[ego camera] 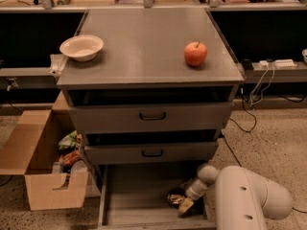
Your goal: Pick orange can from bottom drawer and place on counter
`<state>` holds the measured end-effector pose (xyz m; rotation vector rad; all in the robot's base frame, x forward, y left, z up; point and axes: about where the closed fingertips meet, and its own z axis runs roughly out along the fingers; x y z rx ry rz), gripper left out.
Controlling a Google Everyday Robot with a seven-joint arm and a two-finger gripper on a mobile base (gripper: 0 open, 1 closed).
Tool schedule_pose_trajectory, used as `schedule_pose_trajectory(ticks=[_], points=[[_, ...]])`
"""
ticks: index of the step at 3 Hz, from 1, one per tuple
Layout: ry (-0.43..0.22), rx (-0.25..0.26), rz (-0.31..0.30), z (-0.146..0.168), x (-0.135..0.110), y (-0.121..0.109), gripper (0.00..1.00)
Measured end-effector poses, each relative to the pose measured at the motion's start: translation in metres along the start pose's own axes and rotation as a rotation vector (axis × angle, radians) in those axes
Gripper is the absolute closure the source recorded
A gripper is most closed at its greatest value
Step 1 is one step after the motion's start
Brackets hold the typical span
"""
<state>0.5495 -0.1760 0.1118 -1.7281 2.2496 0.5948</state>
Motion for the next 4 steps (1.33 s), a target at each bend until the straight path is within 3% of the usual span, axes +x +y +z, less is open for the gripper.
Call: schedule_pose_trajectory(ticks=[2,3,4], points=[[-0.014,0.019,-0.008,-0.009,-0.002,0.002,0.65],[-0.12,0.09,-0.074,-0.07,-0.029,0.017,0.96],[-0.219,0.14,-0.136,-0.129,-0.045,0.039,1.0]])
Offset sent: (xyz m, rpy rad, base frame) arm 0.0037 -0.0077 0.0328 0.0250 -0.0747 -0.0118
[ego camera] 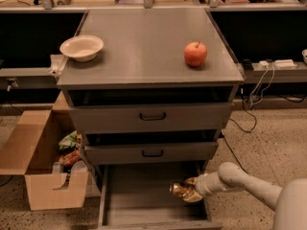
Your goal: Pick orange can from bottom drawer and place on counter
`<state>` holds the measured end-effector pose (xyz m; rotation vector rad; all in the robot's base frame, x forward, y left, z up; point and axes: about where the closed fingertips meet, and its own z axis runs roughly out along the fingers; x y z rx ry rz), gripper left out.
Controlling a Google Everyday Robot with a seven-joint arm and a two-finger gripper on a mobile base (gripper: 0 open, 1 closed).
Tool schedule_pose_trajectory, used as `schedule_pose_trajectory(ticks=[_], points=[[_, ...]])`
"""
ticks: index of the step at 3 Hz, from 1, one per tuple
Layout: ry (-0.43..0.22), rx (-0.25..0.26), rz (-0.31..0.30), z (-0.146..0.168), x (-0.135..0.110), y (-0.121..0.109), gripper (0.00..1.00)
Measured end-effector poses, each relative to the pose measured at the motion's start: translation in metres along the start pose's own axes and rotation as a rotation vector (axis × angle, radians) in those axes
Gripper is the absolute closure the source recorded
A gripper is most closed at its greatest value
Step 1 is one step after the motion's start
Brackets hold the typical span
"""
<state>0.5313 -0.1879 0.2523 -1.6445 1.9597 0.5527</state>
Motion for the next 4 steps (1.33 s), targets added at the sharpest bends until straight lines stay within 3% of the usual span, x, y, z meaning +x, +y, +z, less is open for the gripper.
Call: schedule_pose_trajectory(ticks=[1,2,3,4], points=[[0.0,0.0,0.0,0.0,0.0,0.0,1.0],[-0.051,-0.016,-0.076,-0.022,-0.037,0.014,1.0],[-0.127,-0.03,-0.208,-0.069,-0.1,0.042,1.0],[-0.172,-0.01,-0.356,-0.124,-0.161,0.076,1.0]])
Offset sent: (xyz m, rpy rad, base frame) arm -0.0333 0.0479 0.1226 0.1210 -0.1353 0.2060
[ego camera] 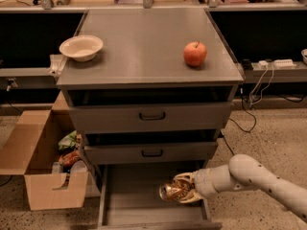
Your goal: Pick orange can from bottom drawer and place on counter
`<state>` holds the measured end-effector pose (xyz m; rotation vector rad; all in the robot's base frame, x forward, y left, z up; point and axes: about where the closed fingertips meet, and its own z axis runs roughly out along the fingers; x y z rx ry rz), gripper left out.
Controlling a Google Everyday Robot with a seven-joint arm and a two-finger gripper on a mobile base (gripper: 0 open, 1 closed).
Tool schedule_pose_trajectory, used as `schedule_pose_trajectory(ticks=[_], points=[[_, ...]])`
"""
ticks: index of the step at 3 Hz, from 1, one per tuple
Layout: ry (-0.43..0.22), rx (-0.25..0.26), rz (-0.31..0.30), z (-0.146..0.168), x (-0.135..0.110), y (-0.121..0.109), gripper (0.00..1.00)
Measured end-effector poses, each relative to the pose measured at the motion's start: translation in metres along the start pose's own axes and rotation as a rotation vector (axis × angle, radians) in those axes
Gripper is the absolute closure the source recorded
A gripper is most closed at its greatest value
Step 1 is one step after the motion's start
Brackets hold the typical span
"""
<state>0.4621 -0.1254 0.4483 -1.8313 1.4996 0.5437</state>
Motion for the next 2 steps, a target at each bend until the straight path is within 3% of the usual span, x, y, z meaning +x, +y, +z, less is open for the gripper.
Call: schedule_pose_trajectory(ticks=[1,2], points=[[-0.005,0.006,-0.037,-0.0094,-0.0194,-0.0001,1.0],[-0.005,0.005,-0.035,-0.0088,-0.0187,0.0002,1.0]])
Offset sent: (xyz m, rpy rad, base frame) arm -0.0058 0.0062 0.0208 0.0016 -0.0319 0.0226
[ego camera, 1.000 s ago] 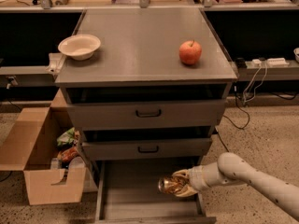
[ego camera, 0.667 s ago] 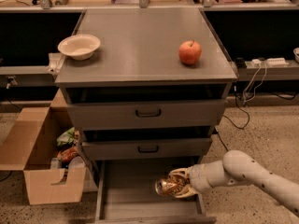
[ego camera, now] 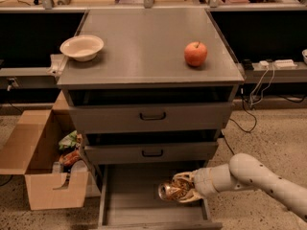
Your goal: Pick orange can from bottom drawer and place on counter
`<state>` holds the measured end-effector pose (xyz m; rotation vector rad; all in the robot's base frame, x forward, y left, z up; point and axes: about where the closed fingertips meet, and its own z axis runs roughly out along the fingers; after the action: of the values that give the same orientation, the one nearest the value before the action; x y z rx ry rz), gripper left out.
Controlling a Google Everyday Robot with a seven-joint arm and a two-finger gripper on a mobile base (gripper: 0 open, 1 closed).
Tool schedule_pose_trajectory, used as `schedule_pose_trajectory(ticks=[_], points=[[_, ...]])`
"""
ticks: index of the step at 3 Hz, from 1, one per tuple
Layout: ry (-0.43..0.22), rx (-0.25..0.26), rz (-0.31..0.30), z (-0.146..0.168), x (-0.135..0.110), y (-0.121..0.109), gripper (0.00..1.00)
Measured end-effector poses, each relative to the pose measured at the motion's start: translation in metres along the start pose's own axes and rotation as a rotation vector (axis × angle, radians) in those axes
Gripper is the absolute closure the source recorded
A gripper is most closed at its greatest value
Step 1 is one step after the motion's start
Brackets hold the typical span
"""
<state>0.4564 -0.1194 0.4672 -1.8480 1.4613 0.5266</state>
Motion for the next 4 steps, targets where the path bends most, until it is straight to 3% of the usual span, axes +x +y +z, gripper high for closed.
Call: schedule_pose_trajectory(ticks=[1,2,3,4], points=[[0.004,0.024,-0.079,-0.035,-0.049,-0.009,1.0],[0.04,0.051,-0.196,-0.077,-0.118,-0.021,1.0],[0.127,0.093,-0.37,-0.109,-0.184,-0.038,1.0],[0.13,0.09,-0.365,-0.108,-0.186,-0.041,1.0]])
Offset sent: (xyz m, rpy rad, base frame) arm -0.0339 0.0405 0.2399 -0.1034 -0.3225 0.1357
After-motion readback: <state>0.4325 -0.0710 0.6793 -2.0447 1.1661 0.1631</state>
